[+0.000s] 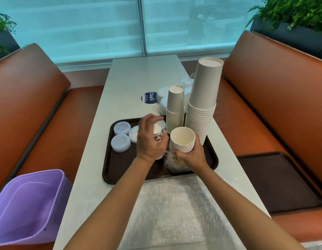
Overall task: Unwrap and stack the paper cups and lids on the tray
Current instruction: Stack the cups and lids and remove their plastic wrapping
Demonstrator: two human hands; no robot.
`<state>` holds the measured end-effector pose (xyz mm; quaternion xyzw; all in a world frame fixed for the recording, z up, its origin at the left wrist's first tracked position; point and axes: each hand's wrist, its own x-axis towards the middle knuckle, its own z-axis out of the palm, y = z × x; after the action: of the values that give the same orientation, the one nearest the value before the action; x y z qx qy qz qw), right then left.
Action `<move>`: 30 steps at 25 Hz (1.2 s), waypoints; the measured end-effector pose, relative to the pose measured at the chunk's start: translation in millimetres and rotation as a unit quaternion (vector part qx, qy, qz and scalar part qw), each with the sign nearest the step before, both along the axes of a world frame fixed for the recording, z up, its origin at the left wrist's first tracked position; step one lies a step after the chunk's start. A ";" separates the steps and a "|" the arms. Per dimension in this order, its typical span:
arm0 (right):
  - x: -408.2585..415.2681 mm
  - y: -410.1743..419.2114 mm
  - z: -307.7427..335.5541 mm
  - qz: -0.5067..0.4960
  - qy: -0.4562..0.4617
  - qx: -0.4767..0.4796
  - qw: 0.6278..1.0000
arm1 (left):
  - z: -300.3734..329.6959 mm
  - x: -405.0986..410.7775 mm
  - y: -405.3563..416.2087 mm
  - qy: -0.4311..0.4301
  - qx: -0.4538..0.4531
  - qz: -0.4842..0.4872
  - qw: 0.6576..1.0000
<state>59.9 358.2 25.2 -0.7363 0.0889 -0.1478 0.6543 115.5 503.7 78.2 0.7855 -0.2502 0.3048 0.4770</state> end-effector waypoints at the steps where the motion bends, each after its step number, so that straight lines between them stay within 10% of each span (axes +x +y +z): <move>1: -0.4 -0.5 -1.2 -0.001 0.000 0.006 1.000 | 14.4 -4.6 -8.9 0.011 0.066 -0.057 0.996; 7: -0.5 -4.0 -6.4 0.010 0.011 0.009 1.000 | 51.0 1.2 -50.6 0.254 0.479 -0.142 0.828; 14: -1.7 -0.5 -0.1 0.011 0.002 -0.020 1.000 | 97.3 9.8 -50.9 0.225 0.436 -0.126 0.862; 21: -3.9 -1.1 0.2 0.014 0.002 -0.017 1.000 | 109.0 11.3 -25.5 0.240 0.570 -0.052 0.784; 26: -3.9 0.4 1.3 0.013 0.000 -0.042 0.999 | 100.6 19.5 1.7 0.272 0.236 0.032 0.932; 30: -3.2 -0.6 -0.7 0.013 0.001 -0.044 0.999 | 51.2 21.0 9.8 0.301 -0.074 0.057 0.949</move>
<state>56.7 357.6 24.4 -0.7653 0.0733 -0.1424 0.6234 136.5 513.5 129.4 0.8164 -0.0267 0.0990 0.5682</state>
